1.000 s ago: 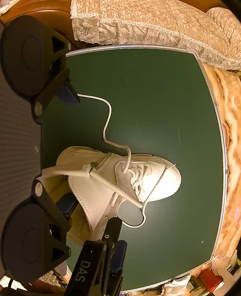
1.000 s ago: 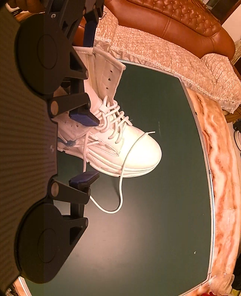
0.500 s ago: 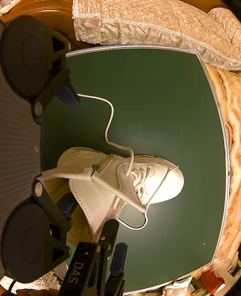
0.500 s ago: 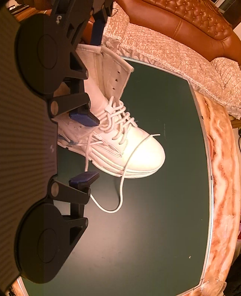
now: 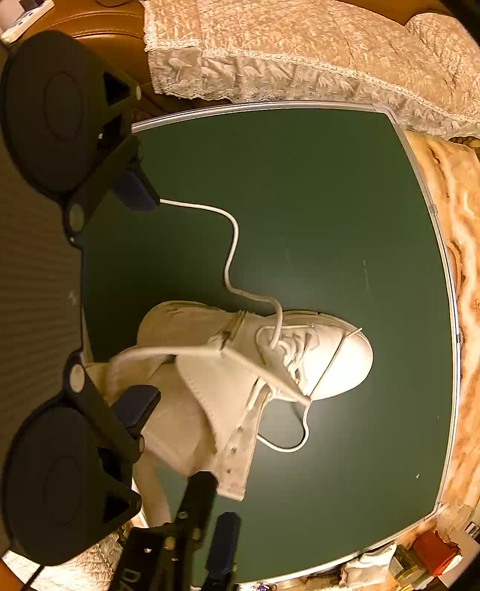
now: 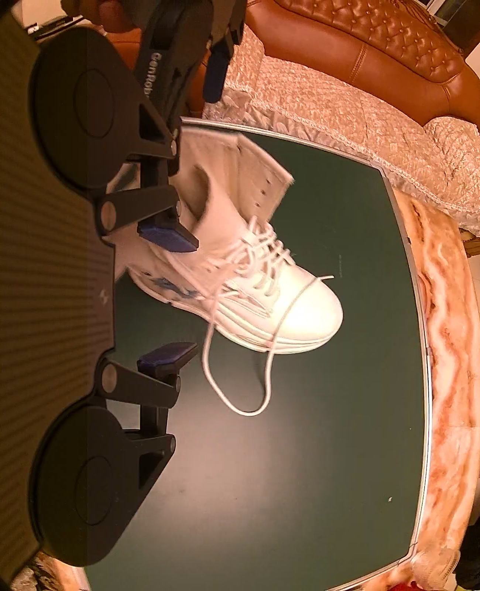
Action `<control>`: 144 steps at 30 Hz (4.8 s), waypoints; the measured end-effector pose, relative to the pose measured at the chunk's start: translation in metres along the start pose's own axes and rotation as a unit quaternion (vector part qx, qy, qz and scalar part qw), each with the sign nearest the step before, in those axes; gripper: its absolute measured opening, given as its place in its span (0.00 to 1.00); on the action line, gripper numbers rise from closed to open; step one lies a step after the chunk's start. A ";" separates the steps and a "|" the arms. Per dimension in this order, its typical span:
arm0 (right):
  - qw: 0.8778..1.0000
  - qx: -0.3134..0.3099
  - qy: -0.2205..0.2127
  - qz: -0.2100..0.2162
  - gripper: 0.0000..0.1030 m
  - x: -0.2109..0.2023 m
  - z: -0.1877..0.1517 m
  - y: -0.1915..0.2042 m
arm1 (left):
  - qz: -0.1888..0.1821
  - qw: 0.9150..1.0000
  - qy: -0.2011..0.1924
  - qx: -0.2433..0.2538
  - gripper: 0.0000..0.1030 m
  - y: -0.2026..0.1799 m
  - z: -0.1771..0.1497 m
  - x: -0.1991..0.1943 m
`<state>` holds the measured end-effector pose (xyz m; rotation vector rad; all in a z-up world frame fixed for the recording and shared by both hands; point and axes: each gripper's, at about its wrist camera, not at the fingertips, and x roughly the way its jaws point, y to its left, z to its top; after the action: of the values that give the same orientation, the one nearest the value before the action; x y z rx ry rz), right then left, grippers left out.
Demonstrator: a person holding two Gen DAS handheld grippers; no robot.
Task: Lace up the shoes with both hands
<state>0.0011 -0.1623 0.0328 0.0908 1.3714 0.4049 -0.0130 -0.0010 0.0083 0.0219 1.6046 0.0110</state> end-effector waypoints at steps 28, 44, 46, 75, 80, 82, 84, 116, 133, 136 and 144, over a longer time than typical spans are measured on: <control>0.947 0.255 -0.045 0.188 0.12 0.020 -0.024 -0.055 | 0.080 0.993 -0.061 0.060 0.99 -0.027 0.013 0.012; 0.964 -0.237 -0.113 0.038 0.20 -0.016 -0.001 0.037 | 0.009 0.998 -0.053 -0.032 1.00 0.018 0.015 0.013; 0.953 -0.281 -0.108 0.047 0.20 -0.022 -0.002 0.044 | 0.008 0.998 -0.055 -0.028 0.99 0.018 0.013 0.011; 0.969 0.196 0.082 0.125 0.22 0.055 0.014 0.021 | -0.057 0.997 -0.053 -0.019 1.00 0.046 0.009 0.027; 0.981 0.177 0.024 0.070 0.36 0.004 0.016 0.009 | -0.048 0.997 -0.056 -0.001 0.99 0.048 0.014 0.027; 0.982 0.188 0.011 0.027 0.37 -0.003 0.010 0.001 | -0.048 0.997 -0.056 0.002 1.00 0.047 0.015 0.026; 0.976 0.214 0.022 0.027 0.37 0.007 0.003 -0.009 | -0.047 0.997 -0.058 0.006 1.00 0.045 0.016 0.024; 0.956 -0.267 0.006 0.119 0.14 0.023 0.044 0.059 | -0.013 0.999 -0.031 0.014 1.00 0.025 0.030 0.043; 0.955 -0.268 0.019 0.127 0.16 0.039 0.044 0.052 | 0.003 1.000 -0.017 -0.012 1.00 0.021 0.028 0.049; 0.956 -0.272 0.016 0.113 0.16 0.037 0.041 0.054 | 0.002 1.000 -0.018 -0.012 1.00 0.020 0.026 0.049; 0.964 -0.253 0.014 0.077 0.21 0.033 0.037 0.052 | 0.005 1.000 -0.023 -0.017 1.00 0.013 0.023 0.045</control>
<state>0.0295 -0.0971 0.0250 -0.2310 1.2542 0.8786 0.0085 0.0132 -0.0377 0.0048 1.5578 0.0456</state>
